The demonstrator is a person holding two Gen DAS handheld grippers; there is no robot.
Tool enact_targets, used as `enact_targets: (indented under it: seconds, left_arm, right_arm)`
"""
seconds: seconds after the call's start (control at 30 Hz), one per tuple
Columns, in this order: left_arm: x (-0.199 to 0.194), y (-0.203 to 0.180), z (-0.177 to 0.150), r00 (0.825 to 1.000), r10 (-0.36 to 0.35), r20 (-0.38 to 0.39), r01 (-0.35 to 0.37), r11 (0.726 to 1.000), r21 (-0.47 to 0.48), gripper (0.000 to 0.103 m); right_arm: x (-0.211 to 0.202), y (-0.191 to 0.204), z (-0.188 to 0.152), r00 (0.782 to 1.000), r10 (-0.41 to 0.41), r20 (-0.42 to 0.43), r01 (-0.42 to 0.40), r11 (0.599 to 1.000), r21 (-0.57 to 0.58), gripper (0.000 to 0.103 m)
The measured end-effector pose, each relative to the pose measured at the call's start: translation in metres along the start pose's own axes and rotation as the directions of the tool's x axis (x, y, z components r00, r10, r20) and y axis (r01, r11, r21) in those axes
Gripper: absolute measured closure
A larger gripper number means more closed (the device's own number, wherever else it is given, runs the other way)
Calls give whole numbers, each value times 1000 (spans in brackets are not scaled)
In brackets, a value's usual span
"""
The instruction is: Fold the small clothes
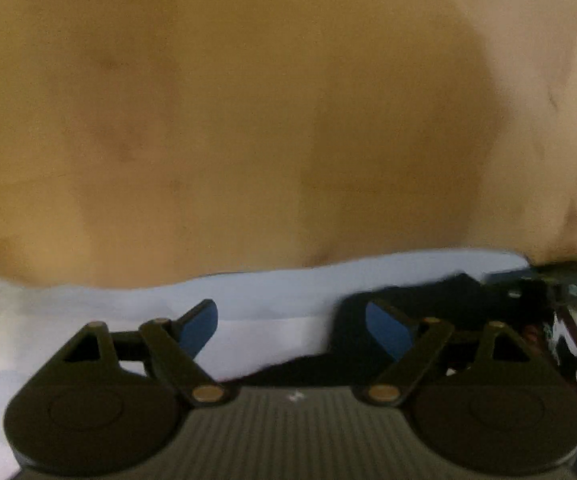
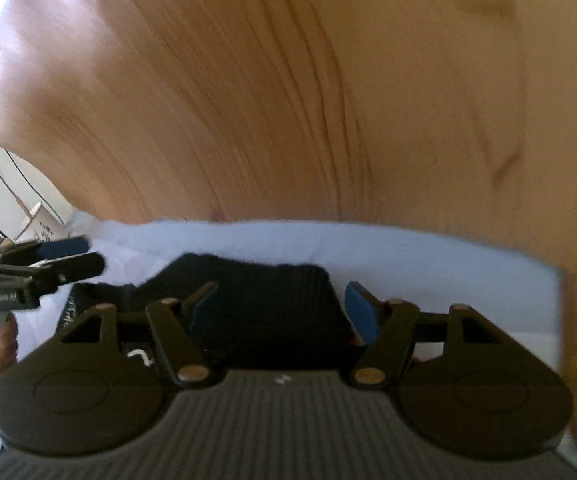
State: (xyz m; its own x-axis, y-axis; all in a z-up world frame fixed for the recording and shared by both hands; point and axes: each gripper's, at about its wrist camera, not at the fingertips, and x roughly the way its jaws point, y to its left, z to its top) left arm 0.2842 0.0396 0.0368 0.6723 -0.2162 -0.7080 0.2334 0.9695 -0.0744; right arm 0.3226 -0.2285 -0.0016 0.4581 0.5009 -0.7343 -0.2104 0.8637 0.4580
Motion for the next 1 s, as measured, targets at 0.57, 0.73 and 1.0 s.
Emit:
enact_targets:
  seconds: [0.57,0.73,1.0]
  left_arm:
    - [-57,-55,-26,987,-114,117,96,984,148,87]
    - [-145,-64,-63,956,-180,230,140,974,180,87]
    - [-244,-73,-189,917,-304,259,236,935,265,87]
  right_arm:
    - [-72,46,-17,991,46,124,-19,977,-213,86]
    - [-156,92,-58,974,95,204,-18,937,-350,86]
    - [-247,148,-195,981,110,161,-16,869,-495,87]
